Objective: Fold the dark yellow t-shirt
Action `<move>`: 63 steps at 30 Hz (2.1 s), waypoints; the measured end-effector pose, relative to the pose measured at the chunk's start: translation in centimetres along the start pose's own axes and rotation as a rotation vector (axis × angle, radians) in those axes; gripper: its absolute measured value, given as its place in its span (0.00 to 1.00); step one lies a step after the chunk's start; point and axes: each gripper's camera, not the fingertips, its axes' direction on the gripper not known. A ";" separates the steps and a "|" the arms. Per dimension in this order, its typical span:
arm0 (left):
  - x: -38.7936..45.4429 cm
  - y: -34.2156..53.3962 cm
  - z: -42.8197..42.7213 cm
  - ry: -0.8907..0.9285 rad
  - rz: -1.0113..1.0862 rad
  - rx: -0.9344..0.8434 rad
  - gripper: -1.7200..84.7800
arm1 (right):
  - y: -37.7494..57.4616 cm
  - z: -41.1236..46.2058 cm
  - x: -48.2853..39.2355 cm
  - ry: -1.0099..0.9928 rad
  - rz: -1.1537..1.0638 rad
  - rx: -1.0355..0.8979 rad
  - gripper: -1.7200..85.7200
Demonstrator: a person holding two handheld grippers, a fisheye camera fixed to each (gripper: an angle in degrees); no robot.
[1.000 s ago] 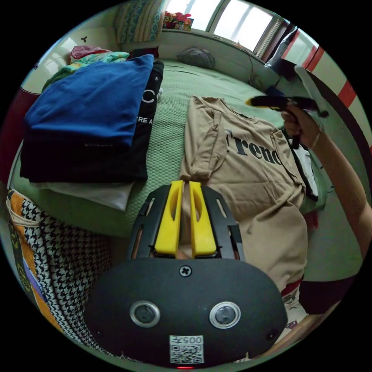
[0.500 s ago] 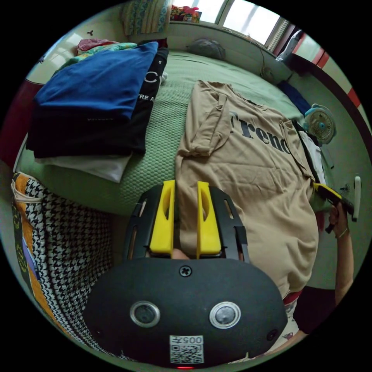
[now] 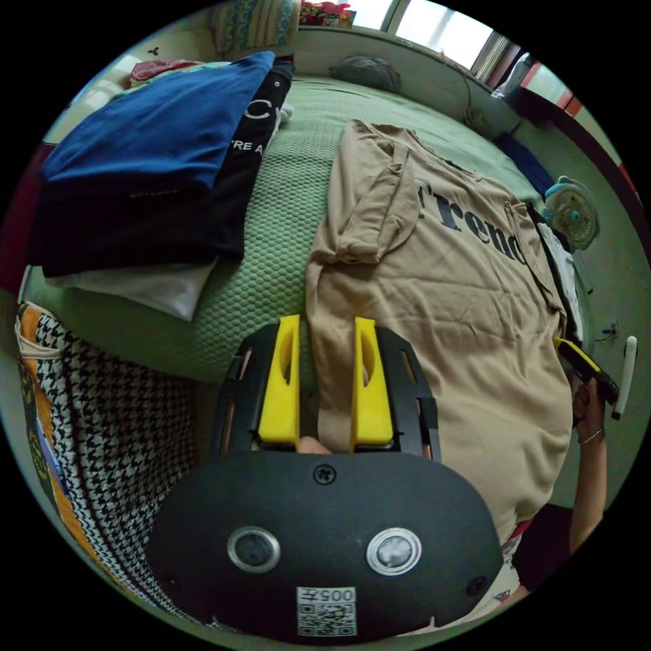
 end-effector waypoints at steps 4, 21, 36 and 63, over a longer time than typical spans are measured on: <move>1.1 -0.4 -0.1 -0.051 -0.008 -0.028 0.15 | 1.4 -0.3 1.2 -0.005 0.031 0.003 0.09; 1.2 -5.3 -7.1 0.044 0.058 0.168 0.03 | -0.8 -8.0 9.3 -0.148 -0.014 0.096 0.00; 0.8 -10.3 -5.5 -0.124 0.055 0.127 0.08 | -5.1 -8.3 9.4 -0.092 0.047 0.133 0.09; -0.6 2.3 -1.9 0.041 0.043 0.046 0.09 | 16.1 -5.1 7.2 -0.006 0.076 0.067 0.07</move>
